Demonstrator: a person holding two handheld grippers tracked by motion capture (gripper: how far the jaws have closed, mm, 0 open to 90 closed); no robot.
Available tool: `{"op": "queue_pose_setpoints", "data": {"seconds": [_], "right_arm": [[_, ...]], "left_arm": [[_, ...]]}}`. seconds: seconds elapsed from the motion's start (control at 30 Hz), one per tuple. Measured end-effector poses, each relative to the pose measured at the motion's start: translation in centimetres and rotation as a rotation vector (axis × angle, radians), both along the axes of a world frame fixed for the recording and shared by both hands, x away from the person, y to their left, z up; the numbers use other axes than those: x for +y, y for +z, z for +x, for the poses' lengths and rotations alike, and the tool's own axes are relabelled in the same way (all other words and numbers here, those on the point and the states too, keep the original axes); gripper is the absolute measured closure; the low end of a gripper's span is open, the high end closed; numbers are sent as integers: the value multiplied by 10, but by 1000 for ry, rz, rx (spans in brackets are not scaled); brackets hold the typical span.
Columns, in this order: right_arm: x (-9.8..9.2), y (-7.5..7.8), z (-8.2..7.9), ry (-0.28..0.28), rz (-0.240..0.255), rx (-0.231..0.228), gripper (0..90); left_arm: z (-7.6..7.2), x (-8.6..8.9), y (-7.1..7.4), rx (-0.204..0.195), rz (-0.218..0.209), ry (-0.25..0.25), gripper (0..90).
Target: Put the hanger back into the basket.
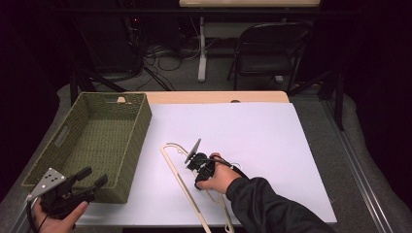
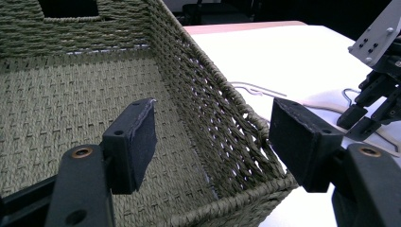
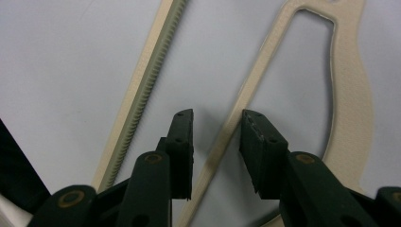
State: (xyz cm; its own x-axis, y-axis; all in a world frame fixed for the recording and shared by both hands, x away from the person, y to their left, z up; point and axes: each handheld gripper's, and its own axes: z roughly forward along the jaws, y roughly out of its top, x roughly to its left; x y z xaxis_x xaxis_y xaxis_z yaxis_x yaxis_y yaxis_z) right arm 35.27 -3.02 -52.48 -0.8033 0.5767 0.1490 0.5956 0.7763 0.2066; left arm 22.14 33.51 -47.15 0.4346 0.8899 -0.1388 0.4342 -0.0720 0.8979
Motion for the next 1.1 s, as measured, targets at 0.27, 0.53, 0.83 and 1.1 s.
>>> {"op": "queue_pose_setpoints", "data": {"seconds": [0.27, 0.53, 0.83, 1.1], "right_arm": [[1, -3, -1, 8, -33, -22, 679], [5, -3, -4, 13, -69, -58, 726], [6, -3, -3, -22, -77, -50, 763], [0, -3, -3, 1, -79, -33, 853]], "left_arm": [[0, 0, 0, -4, -5, 3, 329], [0, 0, 0, -4, -6, 4, 332], [0, 0, 0, -5, -8, 5, 334], [0, 1, 1, -1, -2, 1, 335]]}}
